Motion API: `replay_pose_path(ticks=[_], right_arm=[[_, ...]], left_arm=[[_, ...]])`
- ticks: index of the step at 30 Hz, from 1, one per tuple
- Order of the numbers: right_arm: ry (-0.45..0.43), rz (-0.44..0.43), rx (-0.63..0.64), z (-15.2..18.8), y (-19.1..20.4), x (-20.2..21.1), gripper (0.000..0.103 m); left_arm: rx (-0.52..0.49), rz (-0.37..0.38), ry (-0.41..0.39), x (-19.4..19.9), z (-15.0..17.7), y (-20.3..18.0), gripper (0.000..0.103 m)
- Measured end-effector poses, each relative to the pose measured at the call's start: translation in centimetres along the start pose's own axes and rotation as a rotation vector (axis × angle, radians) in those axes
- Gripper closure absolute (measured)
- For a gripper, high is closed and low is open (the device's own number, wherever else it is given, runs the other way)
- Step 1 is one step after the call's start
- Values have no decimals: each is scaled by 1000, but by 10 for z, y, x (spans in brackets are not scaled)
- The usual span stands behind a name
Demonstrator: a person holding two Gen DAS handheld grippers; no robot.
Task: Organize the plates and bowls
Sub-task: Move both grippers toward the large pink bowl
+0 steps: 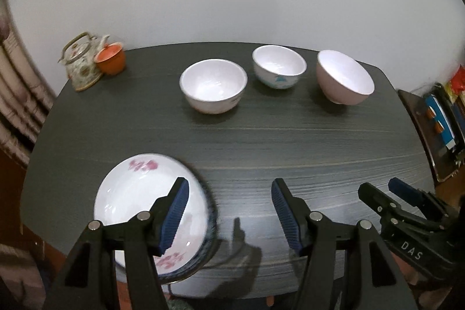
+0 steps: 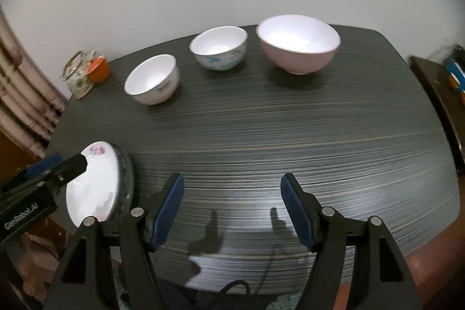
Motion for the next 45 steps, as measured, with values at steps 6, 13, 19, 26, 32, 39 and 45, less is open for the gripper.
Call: replay_pose_path(ticks=[6,13,19,26,32,39,45], right_arm=[[6,15,-59,-13,-32,-4,36],[17,45,-96,-28,-63,-13,36],[13,69,-122,-45,-88,-16,36],[-3,111,-113,-70,-115,-17,36],[-7,117,-98,-91,-132,-24,35],[-10,124,-77,-122,-157,-38,35],[-4,90,-124,-151,-173,-51,34]], left_arm=[[-44,6,17,-18,-20,-30,42],[-67,11,33,-37,-40,-55,42],[-81,10,49,-52,-53,-68,42],[-86,2,57,-65,-65,-81,42],[-98,10,71,-80,-81,-99,42],[-73,28,85,-98,-101,-117,42],[-20,88,126,-117,-120,-131,42]])
Point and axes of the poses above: each gripper's, at about its wrist camera, not at the fingertips, and x roughly against the way its jaws point, y to its left, z to its underside, the point moved 9 cm from there along -x, roughly the way its jaws point
